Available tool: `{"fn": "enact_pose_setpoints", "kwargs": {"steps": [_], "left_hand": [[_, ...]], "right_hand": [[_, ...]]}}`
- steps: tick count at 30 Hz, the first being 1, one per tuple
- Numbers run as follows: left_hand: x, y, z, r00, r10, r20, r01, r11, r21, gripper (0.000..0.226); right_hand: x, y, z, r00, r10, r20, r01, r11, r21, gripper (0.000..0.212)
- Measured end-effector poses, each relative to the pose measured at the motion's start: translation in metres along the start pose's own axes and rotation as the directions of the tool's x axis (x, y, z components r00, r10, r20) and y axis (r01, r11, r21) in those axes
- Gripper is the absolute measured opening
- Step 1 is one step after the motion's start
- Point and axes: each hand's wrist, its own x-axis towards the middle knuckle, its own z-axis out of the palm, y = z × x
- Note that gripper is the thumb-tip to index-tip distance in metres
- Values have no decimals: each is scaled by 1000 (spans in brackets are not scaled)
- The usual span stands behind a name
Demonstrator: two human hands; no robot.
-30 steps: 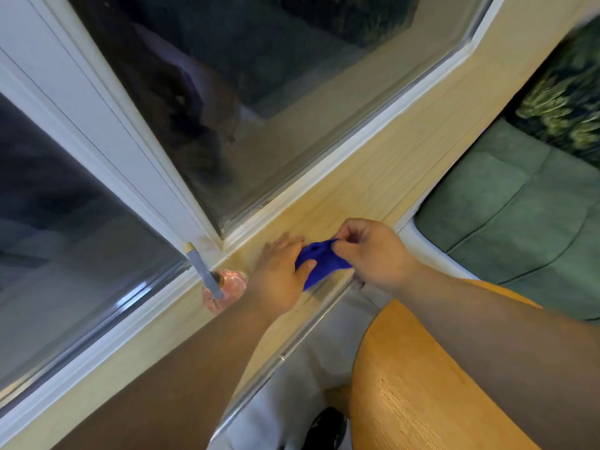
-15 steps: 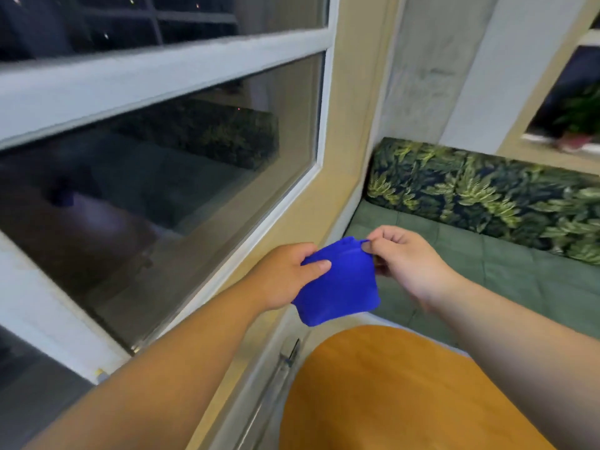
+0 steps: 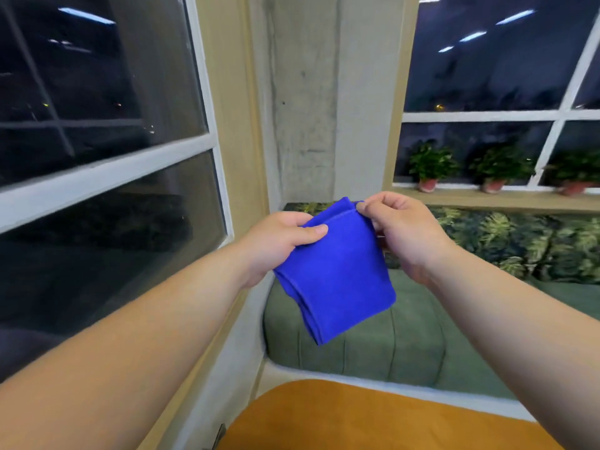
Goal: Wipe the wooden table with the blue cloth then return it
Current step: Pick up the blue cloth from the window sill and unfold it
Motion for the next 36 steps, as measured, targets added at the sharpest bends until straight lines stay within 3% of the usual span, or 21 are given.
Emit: {"fn": "enact_pose_setpoints", "kwargs": {"steps": [4,5,7,10,13,16,18,21,24,26,31,36], "left_hand": [[20,48,44,998,28,48,-27,1000,-9,18],[25,59,57,998,34,48,-33,999,-20,19],[30,75,80,999,45,21,-44,998,-49,19],[40,94,111,998,56,-39,-59,996,-72,27],[42,106,138,996,25,-88,-34,994,-101,27],[44,114,156,995,-20,-95,10,995,-98,13],[44,121,163,996,-57,-71,45,987,-155,18],[43,132,172,995,-95,9,93,941,-327,30],[38,139,177,993,-70,96,102,917,-385,56],[35,141,184,988,-47,148,98,930,-356,59],[33,141,197,989,34,145,-10,987,-162,33],[34,140,200,994,69,83,-63,995,-81,42]], "right_hand": [[-3,-22,-52,983,-94,-158,80,992,-94,9],[-4,-24,-64,970,-128,-205,98,984,-149,14],[-13,-27,-82,940,-245,-239,154,926,-345,43],[-43,-34,-92,864,-497,-75,353,706,-614,70],[-65,-34,-97,816,-567,117,435,469,-769,79],[-70,-32,-106,830,-540,143,419,433,-798,69],[-68,-30,-116,825,-544,151,415,403,-816,58],[-67,-31,-134,839,-531,121,423,495,-759,35],[-69,-33,-150,878,-477,40,393,670,-630,34],[-69,-32,-158,892,-451,18,382,732,-564,35],[-70,-31,-170,921,-389,-8,342,820,-458,34],[-77,-35,-178,935,-337,-109,298,916,-269,51]]}}
